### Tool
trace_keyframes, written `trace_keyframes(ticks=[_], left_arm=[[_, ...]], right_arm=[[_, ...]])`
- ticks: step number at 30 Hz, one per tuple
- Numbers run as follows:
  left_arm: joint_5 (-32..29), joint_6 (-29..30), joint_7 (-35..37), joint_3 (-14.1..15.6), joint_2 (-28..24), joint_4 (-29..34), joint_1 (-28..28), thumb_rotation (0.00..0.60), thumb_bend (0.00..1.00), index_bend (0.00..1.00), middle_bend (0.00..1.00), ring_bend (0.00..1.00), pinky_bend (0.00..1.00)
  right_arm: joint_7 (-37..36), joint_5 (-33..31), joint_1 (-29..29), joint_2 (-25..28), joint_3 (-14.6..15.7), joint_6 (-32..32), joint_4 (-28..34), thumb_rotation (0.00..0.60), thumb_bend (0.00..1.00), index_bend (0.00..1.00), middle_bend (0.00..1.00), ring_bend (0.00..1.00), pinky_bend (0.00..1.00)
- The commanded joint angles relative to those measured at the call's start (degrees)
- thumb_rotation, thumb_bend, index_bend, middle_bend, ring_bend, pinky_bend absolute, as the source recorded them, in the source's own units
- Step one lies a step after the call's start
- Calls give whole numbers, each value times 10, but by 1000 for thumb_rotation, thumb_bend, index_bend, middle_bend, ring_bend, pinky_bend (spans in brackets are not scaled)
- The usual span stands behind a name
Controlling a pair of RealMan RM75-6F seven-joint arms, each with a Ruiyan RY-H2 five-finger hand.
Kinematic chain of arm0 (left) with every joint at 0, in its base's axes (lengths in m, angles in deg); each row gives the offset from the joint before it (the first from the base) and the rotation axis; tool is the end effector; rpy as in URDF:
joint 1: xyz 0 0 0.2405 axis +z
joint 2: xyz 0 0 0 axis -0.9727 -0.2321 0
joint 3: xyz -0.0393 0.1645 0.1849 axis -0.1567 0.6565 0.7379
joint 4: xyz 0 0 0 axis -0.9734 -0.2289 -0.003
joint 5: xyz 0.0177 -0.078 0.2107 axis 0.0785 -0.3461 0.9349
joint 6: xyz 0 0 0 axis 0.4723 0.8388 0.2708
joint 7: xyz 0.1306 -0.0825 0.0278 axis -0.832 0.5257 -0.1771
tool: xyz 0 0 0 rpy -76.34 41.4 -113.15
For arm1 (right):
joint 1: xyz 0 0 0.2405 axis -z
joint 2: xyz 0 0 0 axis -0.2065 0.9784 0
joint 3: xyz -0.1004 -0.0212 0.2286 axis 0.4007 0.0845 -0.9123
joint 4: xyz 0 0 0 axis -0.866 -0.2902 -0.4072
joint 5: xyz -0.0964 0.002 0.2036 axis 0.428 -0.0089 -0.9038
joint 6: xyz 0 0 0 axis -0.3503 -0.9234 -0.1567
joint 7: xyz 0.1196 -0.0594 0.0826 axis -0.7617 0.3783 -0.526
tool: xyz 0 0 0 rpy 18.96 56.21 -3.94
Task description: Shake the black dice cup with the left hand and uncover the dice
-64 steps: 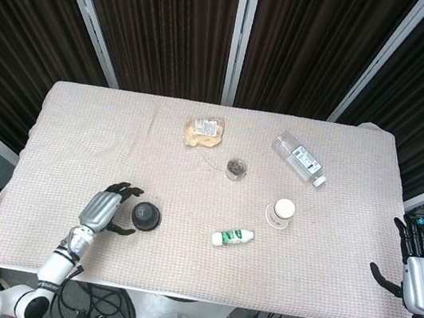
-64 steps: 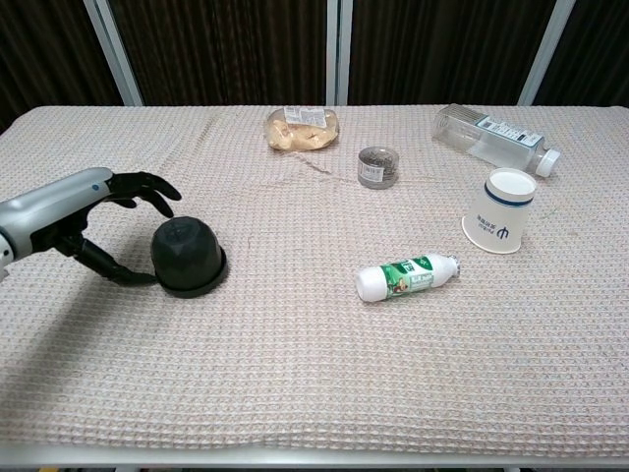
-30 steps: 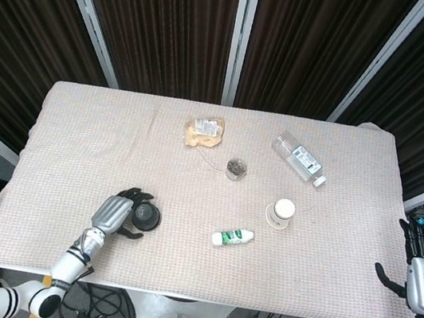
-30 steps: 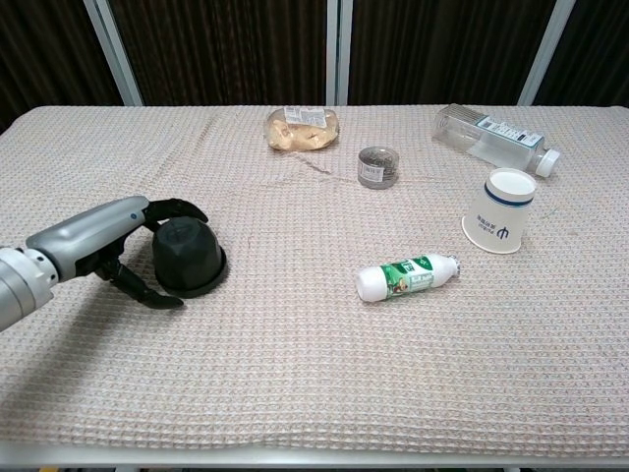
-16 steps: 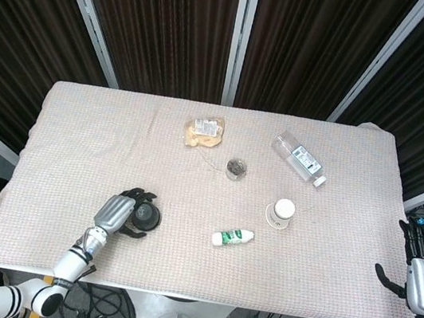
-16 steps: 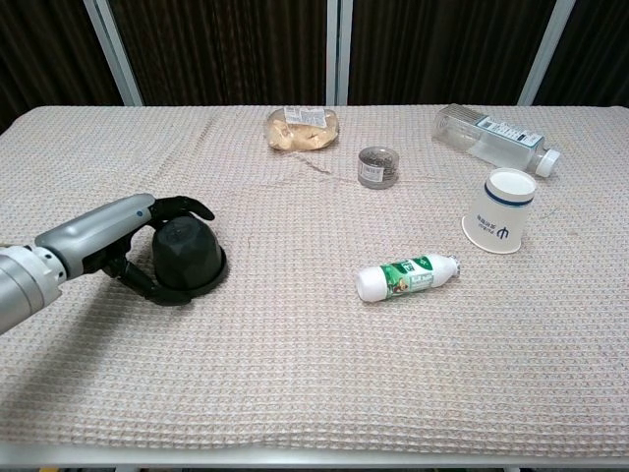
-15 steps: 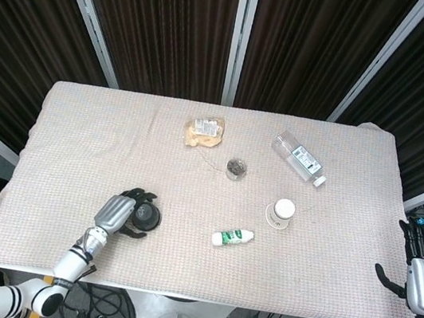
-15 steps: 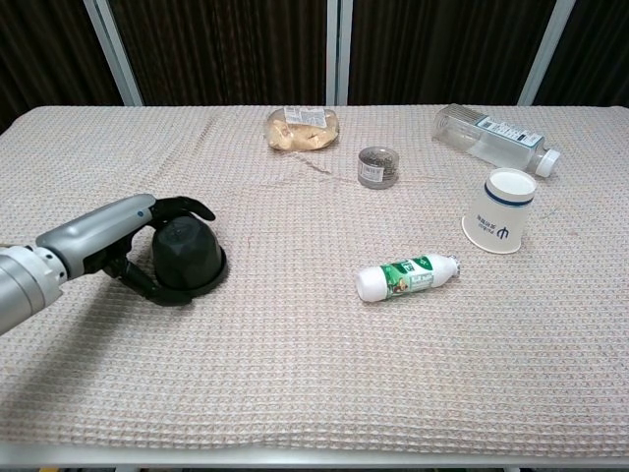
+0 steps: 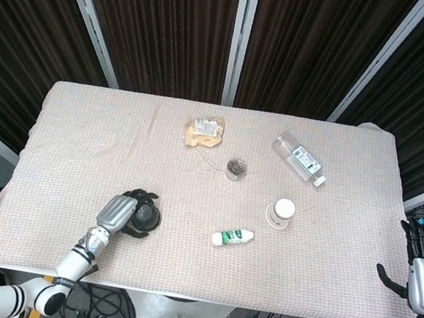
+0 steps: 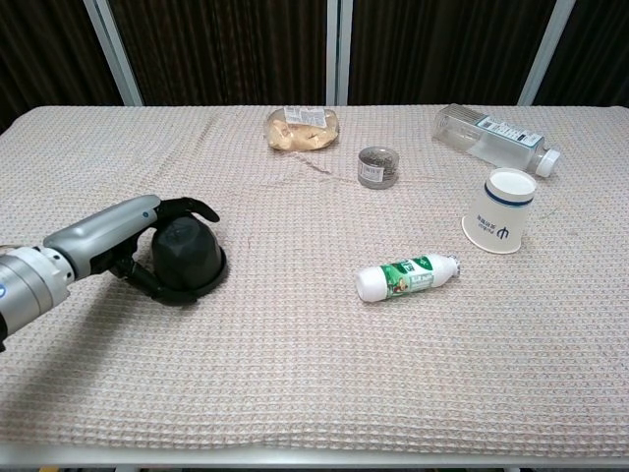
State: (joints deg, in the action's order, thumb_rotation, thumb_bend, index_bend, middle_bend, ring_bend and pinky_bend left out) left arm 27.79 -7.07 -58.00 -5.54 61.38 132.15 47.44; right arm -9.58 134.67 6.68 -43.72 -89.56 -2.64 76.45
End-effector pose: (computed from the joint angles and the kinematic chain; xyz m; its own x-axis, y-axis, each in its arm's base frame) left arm -0.1987 0.2913 -0.1063 0.0904 0.4000 0.9120 0.9791 -0.2032 -0.0079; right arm -0.3429 -0.2099 0.1493 0.3104 0.0481 0.9494 -0.9505 0.0276 0.3094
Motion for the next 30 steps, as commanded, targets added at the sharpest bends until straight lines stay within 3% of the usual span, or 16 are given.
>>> trace_keyframes(ticks=[1, 10, 15, 20, 27, 30], left_arm=[[1, 5, 2, -2, 2, -2, 1, 600, 77, 224, 319, 192, 259], [-5, 0, -7, -9, -13, 12, -5, 600, 160, 269, 376, 254, 322], [-4, 14, -40, -37, -44, 51, -20, 600, 201, 380, 403, 288, 358], [-17, 12, -79, -61, -83, 100, -35, 600, 203, 411, 412, 299, 372], [-87, -51, -126, -102, -133, 141, -76, 600, 203, 414, 413, 301, 375], [-104, -86, -139, -92, -147, 181, -91, 600, 204, 414, 413, 301, 376]], right_arm=[[0, -1, 0, 0, 0, 1, 0, 600, 164, 0, 0, 0, 0], [3, -2, 0, 2, -1, 1, 4, 600, 164, 0, 0, 0, 0], [5, -1, 0, 3, -1, 2, 7, 600, 165, 0, 0, 0, 0], [2, 1, 0, 2, 0, 1, 8, 600, 164, 0, 0, 0, 0], [-12, 11, 1, 2, 1, -8, 8, 600, 165, 0, 0, 0, 0], [-16, 11, 2, 2, 1, -8, 5, 600, 165, 0, 0, 0, 0]])
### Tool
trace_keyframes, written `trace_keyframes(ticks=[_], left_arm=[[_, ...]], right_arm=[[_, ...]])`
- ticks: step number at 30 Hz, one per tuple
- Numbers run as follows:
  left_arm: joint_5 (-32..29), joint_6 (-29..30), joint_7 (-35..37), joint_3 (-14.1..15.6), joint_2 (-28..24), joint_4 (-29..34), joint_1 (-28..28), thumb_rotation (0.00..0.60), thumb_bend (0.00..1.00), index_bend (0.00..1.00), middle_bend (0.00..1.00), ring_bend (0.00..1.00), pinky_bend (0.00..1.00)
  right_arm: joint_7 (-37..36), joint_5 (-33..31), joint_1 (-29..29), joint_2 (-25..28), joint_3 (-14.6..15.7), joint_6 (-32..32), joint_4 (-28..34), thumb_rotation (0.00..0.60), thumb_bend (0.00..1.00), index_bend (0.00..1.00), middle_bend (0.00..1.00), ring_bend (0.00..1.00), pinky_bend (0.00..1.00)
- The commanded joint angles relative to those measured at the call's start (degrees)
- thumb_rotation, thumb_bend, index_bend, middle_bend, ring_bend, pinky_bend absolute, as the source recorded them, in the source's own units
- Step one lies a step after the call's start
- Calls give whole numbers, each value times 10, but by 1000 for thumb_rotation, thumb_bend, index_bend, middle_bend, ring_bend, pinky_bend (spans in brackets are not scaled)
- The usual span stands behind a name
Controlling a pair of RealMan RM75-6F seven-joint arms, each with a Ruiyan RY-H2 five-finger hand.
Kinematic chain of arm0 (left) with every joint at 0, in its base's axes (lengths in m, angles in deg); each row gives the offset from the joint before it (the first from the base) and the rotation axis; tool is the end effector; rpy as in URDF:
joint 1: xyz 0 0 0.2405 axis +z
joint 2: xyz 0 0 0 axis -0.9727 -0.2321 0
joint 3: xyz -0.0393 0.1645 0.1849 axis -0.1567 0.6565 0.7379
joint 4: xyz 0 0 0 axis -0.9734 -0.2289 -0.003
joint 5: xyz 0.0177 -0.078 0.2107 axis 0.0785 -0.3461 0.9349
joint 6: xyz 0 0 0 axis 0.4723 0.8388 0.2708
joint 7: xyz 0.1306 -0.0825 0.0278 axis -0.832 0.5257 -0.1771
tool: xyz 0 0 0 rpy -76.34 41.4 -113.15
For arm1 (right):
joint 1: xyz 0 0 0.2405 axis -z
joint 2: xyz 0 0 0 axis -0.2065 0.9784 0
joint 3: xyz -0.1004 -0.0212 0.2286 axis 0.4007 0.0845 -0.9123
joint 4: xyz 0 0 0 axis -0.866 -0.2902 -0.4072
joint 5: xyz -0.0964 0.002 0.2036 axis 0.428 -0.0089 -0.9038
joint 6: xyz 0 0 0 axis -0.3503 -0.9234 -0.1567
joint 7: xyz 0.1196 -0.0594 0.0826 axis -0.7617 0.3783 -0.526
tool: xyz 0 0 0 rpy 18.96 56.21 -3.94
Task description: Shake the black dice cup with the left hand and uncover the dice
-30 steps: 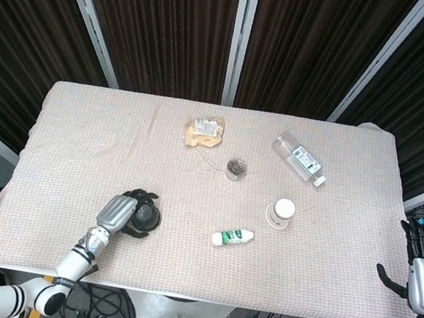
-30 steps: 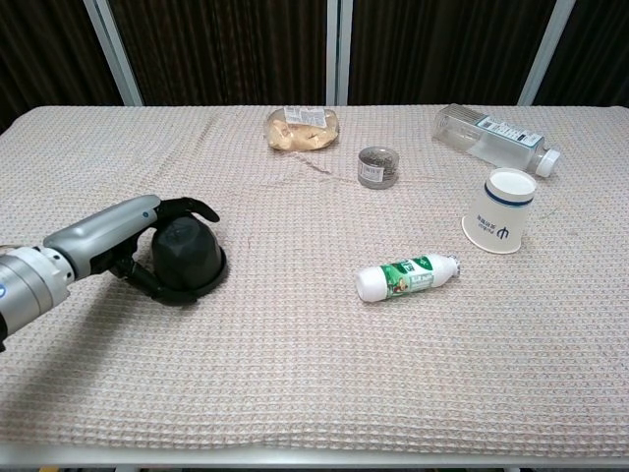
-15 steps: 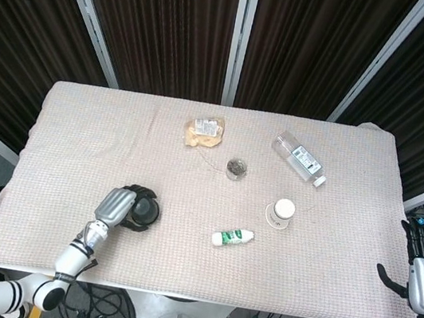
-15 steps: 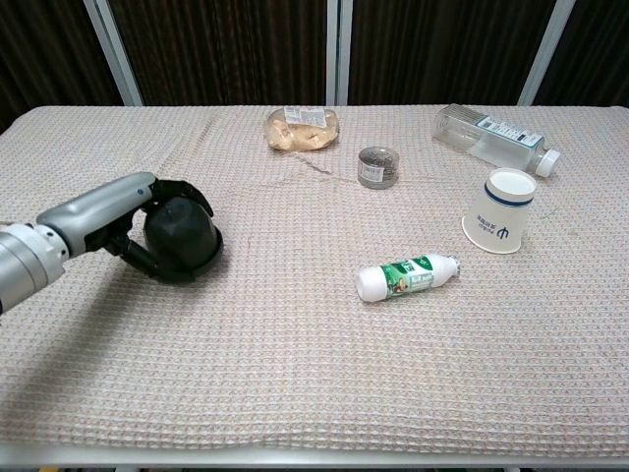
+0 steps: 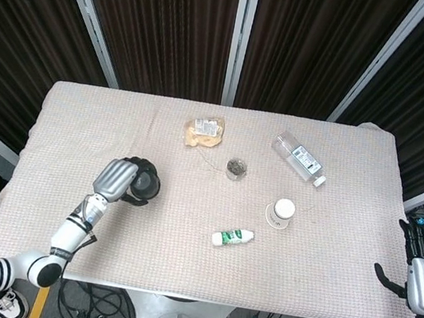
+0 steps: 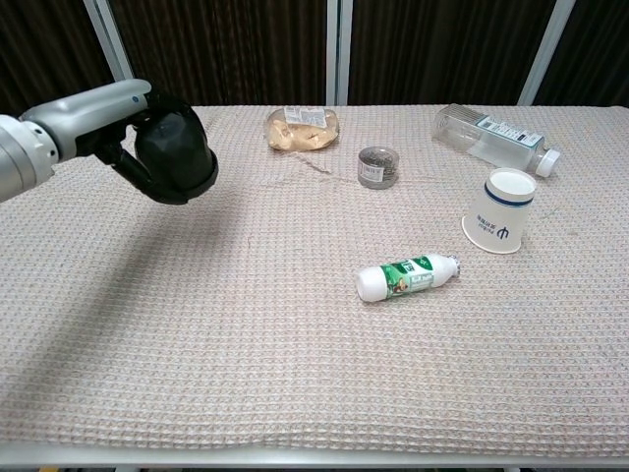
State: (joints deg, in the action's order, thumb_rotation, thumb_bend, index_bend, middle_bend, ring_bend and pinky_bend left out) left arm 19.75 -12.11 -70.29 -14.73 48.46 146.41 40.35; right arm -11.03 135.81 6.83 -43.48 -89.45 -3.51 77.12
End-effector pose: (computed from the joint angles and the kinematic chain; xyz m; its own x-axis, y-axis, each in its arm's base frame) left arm -0.1506 0.3511 -0.0348 0.1954 0.3082 0.9310 0.9533 -0.2827 -0.1065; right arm -0.3378 -0.2084 0.1495 0.2812 0.0558 0.9580 -0.9596 0.0053 0.2814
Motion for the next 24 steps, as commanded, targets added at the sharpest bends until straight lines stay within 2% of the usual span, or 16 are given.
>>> trace_keyframes(ticks=[1, 5, 7, 10, 13, 17, 18, 21, 24], left_arm=[[-26, -46, -12, 6, -19, 58, -22, 600, 203, 414, 413, 301, 375], [-10, -96, 22, 46, -25, 152, -27, 600, 204, 414, 413, 301, 376], [30, -89, 22, 68, -17, 177, -25, 600, 203, 414, 413, 301, 376], [59, -60, 22, 70, -11, 170, -22, 600, 204, 414, 415, 302, 376], [48, -18, 6, 45, -2, 103, -19, 600, 204, 415, 419, 305, 377], [-32, -7, -15, -10, -6, -18, -31, 600, 205, 415, 420, 305, 378], [-57, -4, -30, -26, -6, -64, -37, 600, 205, 415, 420, 305, 378], [-114, -10, -50, -56, -4, -146, -51, 600, 205, 415, 420, 305, 378], [-129, -23, -39, -60, -14, -136, -51, 600, 205, 414, 420, 305, 378]], right_arm=[[-3, -1, 0, -1, 0, 1, -3, 600, 165, 0, 0, 0, 0], [-6, -1, -2, -3, 2, 6, -6, 600, 167, 0, 0, 0, 0], [-6, 0, -2, -3, 2, 5, -5, 600, 167, 0, 0, 0, 0], [-6, 1, -1, -1, 1, 3, -4, 600, 168, 0, 0, 0, 0], [-7, -2, 0, 2, 0, 2, -4, 600, 167, 0, 0, 0, 0], [-10, -7, 0, 0, -1, 6, -7, 600, 167, 0, 0, 0, 0], [-10, -8, 0, -1, -1, 7, -8, 600, 167, 0, 0, 0, 0], [-10, -6, -1, -3, -1, 7, -8, 600, 167, 0, 0, 0, 0], [-8, -6, -2, -4, -1, 7, -8, 600, 167, 0, 0, 0, 0]])
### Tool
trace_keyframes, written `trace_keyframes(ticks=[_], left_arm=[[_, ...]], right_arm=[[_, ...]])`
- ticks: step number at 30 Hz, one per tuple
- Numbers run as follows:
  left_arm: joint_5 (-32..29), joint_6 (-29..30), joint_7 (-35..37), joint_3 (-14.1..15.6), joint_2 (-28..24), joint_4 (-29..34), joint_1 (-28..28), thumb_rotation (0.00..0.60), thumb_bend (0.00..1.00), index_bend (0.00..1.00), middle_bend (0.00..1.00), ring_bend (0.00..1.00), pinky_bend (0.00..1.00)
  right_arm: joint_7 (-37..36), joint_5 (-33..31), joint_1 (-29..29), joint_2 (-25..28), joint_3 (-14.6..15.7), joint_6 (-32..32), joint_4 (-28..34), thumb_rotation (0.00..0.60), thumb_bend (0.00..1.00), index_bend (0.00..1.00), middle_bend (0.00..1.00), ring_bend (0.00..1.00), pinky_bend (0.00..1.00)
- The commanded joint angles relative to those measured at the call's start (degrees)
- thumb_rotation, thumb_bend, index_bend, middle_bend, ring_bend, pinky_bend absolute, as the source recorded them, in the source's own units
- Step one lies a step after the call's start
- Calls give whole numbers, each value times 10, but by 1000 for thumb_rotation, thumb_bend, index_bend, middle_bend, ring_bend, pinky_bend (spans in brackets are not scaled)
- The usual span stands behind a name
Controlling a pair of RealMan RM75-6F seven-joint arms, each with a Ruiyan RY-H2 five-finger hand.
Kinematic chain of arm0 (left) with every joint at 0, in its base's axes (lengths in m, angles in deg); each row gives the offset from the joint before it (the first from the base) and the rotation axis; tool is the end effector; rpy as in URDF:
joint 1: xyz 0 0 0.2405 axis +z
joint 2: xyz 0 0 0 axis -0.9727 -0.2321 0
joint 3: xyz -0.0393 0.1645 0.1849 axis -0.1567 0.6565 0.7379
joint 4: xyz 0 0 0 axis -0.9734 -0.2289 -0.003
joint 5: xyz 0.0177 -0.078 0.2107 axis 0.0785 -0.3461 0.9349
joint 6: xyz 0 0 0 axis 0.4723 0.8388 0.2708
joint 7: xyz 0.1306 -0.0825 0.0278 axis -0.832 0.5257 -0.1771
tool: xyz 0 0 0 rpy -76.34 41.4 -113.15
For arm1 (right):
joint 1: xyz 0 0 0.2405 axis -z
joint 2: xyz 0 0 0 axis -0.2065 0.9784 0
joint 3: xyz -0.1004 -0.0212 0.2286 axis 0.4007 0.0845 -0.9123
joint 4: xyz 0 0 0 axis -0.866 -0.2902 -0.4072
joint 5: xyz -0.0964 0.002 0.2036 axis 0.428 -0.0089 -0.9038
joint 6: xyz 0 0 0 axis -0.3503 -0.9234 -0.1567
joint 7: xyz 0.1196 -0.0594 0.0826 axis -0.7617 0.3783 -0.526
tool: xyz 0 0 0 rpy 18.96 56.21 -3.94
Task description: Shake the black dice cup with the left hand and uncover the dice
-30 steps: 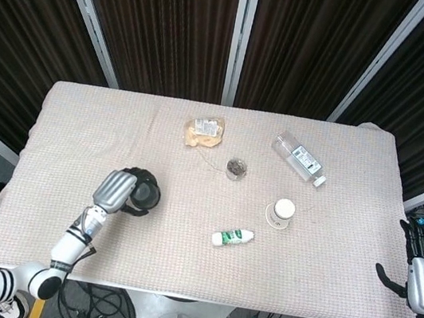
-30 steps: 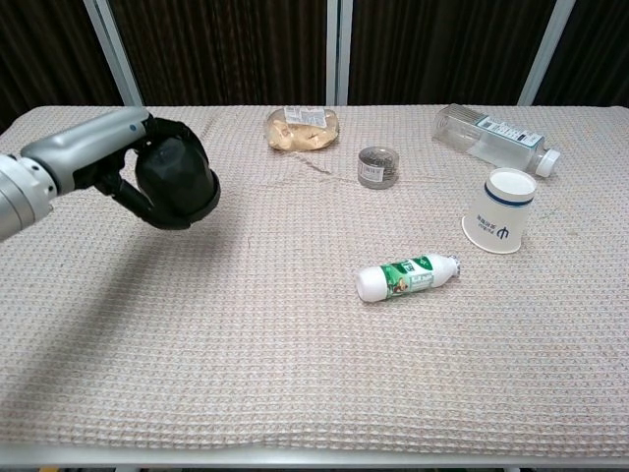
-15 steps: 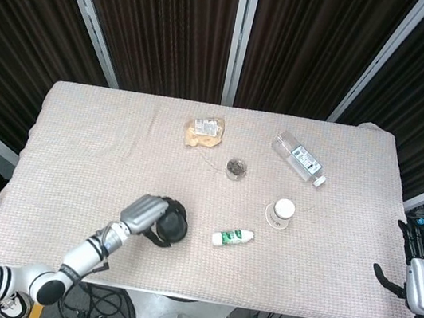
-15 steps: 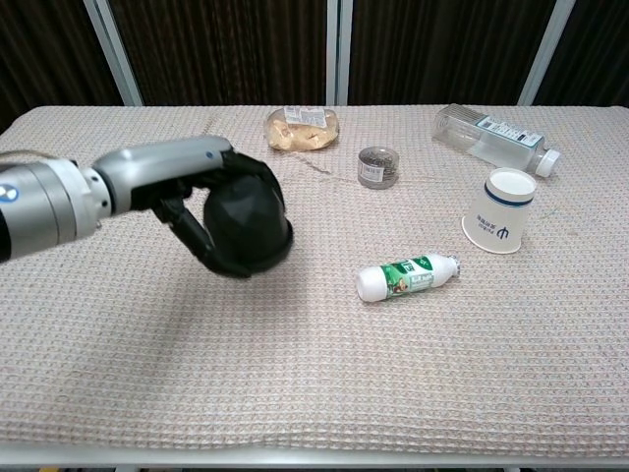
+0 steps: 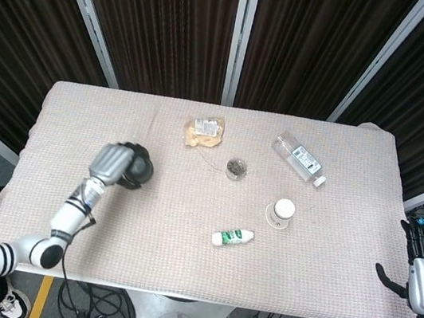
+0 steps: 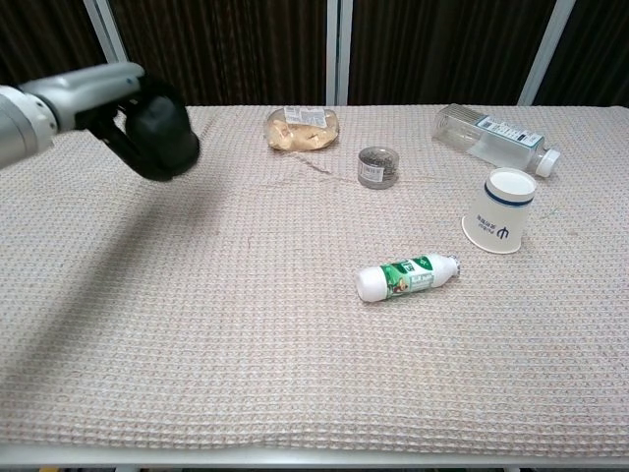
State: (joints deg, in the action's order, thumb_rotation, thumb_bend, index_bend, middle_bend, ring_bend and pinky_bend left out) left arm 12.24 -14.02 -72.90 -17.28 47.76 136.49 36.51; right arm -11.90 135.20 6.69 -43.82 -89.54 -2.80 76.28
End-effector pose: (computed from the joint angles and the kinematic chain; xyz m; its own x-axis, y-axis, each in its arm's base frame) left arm -0.1822 0.4030 -0.0071 0.2811 0.2207 0.9340 0.9537 -0.1727 -0.2462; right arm -0.3420 -0.2098 0.1487 0.2737 0.0495 0.9605 -0.9618 0.0166 0.2733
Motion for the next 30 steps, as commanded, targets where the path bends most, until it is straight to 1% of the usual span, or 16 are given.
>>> trace_keyframes(ticks=[1, 2, 4, 5, 7, 9, 11, 14, 16, 17, 18, 21, 24, 26, 27, 30], left_arm=[[-48, -7, -9, -27, -11, -17, -11, 600, 205, 414, 420, 305, 378], [-40, -11, -2, -19, -14, 11, -8, 600, 204, 414, 420, 305, 378], [-10, -29, 22, 10, -24, 105, 1, 600, 204, 414, 420, 305, 378], [19, -40, 34, 33, -29, 162, 6, 600, 204, 414, 420, 305, 378], [65, -57, 51, 73, -32, 236, 13, 600, 204, 413, 420, 305, 378], [116, -73, 68, 113, -31, 292, 16, 600, 204, 412, 420, 305, 378], [145, -69, 77, 125, -27, 304, 17, 600, 204, 411, 420, 305, 378], [131, -46, 85, 103, -21, 270, 17, 600, 204, 411, 420, 305, 379], [87, -33, 79, 66, -19, 211, 10, 600, 204, 412, 420, 305, 379], [68, -22, 66, 49, -15, 172, 4, 600, 205, 412, 420, 305, 380], [44, -4, 42, 27, -5, 113, -3, 600, 205, 412, 420, 305, 380], [-16, 25, -27, -14, 21, -41, -28, 600, 205, 412, 420, 305, 379], [-73, 8, -57, -43, 29, -132, -49, 600, 205, 411, 420, 305, 379], [-86, -3, -56, -50, 27, -144, -55, 600, 205, 411, 420, 305, 379], [-84, -7, -52, -49, 23, -135, -55, 600, 205, 411, 420, 305, 379], [-62, -8, -39, -29, 15, -75, -46, 600, 205, 411, 420, 305, 378]], right_arm=[[0, 0, 0, -1, 0, 1, 0, 600, 167, 0, 0, 0, 0], [0, 0, -1, -1, 0, 1, 0, 600, 167, 0, 0, 0, 0], [0, 2, -1, -2, 2, 1, -1, 600, 167, 0, 0, 0, 0], [0, 3, 0, -2, 2, 1, -1, 600, 167, 0, 0, 0, 0], [-1, 4, 0, -2, 2, -1, 0, 600, 167, 0, 0, 0, 0], [-2, 4, 1, 0, 2, -2, 0, 600, 167, 0, 0, 0, 0], [-3, 4, 1, 2, 2, -2, 0, 600, 167, 0, 0, 0, 0], [-8, 1, 2, 4, 1, -2, -3, 600, 167, 0, 0, 0, 0], [-12, -3, 2, 3, 0, 2, -6, 600, 167, 0, 0, 0, 0], [-13, -4, 1, 2, 0, 4, -7, 600, 167, 0, 0, 0, 0], [-13, -5, 0, 1, 0, 6, -9, 600, 167, 0, 0, 0, 0], [-13, -5, -1, -2, 0, 9, -10, 600, 167, 0, 0, 0, 0], [-11, -4, -1, -2, 0, 7, -9, 600, 167, 0, 0, 0, 0], [-10, -6, -1, -2, -1, 6, -8, 600, 167, 0, 0, 0, 0], [-10, -7, 0, -2, -2, 6, -7, 600, 167, 0, 0, 0, 0], [-9, -5, -1, -2, 0, 7, -6, 600, 168, 0, 0, 0, 0]])
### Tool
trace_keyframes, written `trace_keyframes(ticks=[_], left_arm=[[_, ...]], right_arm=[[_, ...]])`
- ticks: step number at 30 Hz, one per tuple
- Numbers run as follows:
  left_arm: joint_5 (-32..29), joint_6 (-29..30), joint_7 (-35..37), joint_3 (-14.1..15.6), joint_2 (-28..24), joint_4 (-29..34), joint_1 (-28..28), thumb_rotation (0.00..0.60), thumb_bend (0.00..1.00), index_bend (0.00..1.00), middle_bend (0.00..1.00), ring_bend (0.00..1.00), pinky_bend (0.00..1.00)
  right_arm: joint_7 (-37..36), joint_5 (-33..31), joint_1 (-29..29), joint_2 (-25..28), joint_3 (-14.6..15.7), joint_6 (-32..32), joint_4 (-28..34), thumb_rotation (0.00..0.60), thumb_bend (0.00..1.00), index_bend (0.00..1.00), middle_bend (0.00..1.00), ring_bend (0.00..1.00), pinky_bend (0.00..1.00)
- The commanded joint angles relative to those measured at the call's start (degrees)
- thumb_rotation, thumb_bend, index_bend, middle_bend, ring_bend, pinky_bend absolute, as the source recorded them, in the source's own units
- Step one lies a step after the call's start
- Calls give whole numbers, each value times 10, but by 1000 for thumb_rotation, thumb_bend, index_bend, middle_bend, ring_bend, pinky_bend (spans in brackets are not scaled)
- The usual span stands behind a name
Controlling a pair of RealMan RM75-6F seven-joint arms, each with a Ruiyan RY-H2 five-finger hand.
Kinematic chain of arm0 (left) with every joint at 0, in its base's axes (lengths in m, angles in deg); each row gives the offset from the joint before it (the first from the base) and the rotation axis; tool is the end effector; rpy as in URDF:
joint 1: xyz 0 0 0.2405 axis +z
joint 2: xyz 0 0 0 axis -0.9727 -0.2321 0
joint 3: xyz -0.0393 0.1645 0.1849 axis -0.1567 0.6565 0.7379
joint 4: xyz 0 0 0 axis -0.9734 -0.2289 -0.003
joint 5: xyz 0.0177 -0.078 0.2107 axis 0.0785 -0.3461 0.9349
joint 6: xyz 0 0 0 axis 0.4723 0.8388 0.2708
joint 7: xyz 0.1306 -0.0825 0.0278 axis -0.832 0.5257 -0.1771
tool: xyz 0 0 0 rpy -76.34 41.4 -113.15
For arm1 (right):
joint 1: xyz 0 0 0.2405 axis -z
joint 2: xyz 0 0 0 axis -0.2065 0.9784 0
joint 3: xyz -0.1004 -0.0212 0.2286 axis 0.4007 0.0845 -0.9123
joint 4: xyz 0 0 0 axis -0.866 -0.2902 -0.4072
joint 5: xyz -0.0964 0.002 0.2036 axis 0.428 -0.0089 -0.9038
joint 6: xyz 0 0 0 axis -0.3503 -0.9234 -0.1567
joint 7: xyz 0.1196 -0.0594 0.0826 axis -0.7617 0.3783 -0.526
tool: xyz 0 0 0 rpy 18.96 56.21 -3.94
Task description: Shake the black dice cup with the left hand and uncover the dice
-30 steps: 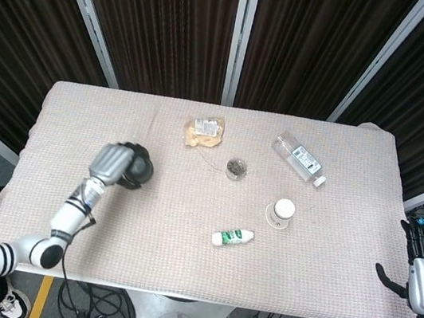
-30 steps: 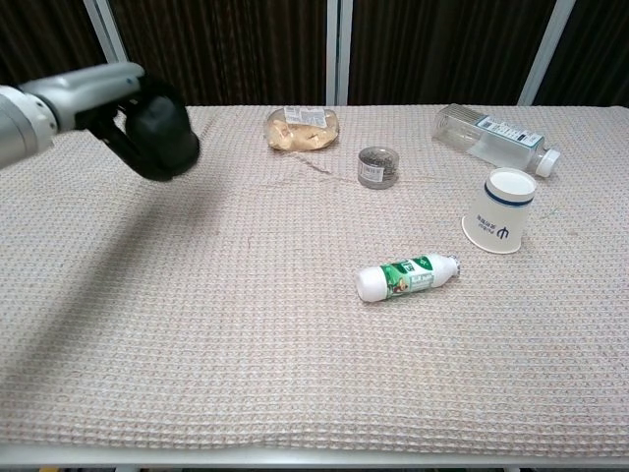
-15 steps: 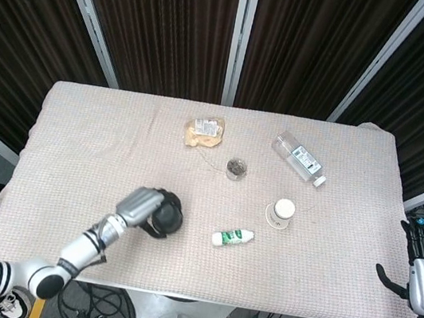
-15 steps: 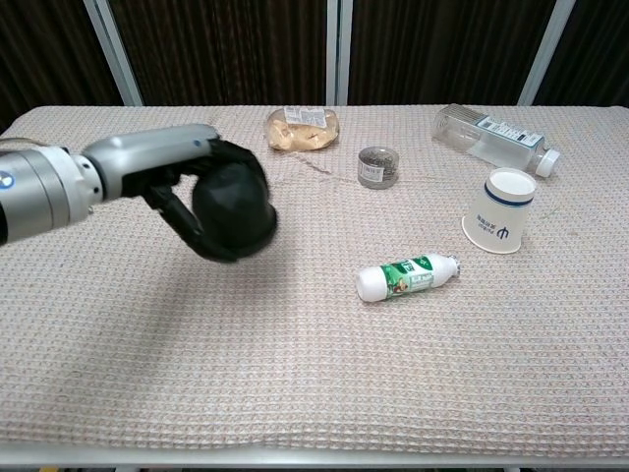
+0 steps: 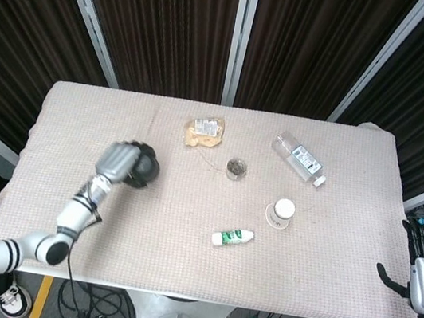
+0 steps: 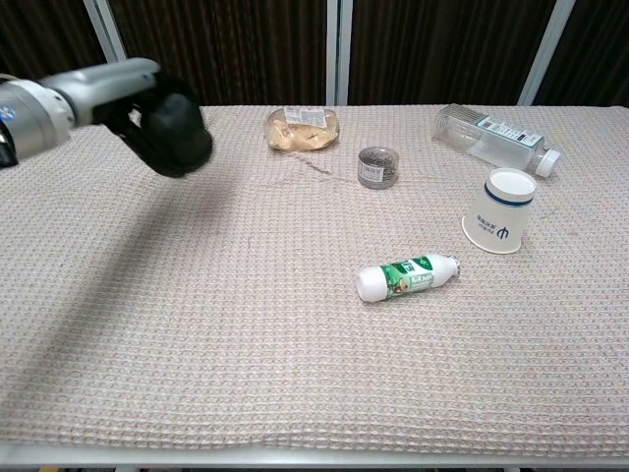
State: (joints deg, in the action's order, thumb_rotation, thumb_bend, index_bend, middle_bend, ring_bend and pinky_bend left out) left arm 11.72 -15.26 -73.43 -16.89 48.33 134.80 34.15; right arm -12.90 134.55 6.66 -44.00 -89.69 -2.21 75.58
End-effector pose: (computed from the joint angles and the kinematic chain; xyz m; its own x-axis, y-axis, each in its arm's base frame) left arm -0.1736 0.4114 -0.0113 0.3112 0.2257 0.9232 0.9423 -0.1993 -0.2689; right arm -0.3461 -0.2107 0.1491 0.2641 0.0463 0.9634 -0.9644 0.0298 0.2629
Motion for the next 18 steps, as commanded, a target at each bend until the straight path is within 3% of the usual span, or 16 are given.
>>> trace_keyframes(ticks=[1, 5, 9, 13, 18], left_arm=[[-50, 3, -29, -25, 7, -33, -19, 600, 205, 411, 420, 305, 379], [2, -19, 22, 21, -9, 128, 1, 600, 204, 409, 420, 305, 379], [90, -97, 133, 70, -62, 301, 16, 600, 204, 407, 420, 305, 379], [172, -93, 172, 92, -83, 330, 21, 600, 204, 406, 420, 305, 379], [131, -43, 156, 59, -79, 250, 23, 600, 204, 406, 420, 305, 379]], right_arm=[[2, 3, -1, 0, 2, 1, 1, 600, 168, 0, 0, 0, 0], [4, 4, 0, 1, 2, 0, 3, 600, 168, 0, 0, 0, 0], [3, 1, -1, 0, 3, 5, 1, 600, 167, 0, 0, 0, 0], [2, 2, -3, -3, 5, 11, -3, 600, 167, 0, 0, 0, 0], [-1, -2, -5, -4, 3, 14, -6, 600, 168, 0, 0, 0, 0]])
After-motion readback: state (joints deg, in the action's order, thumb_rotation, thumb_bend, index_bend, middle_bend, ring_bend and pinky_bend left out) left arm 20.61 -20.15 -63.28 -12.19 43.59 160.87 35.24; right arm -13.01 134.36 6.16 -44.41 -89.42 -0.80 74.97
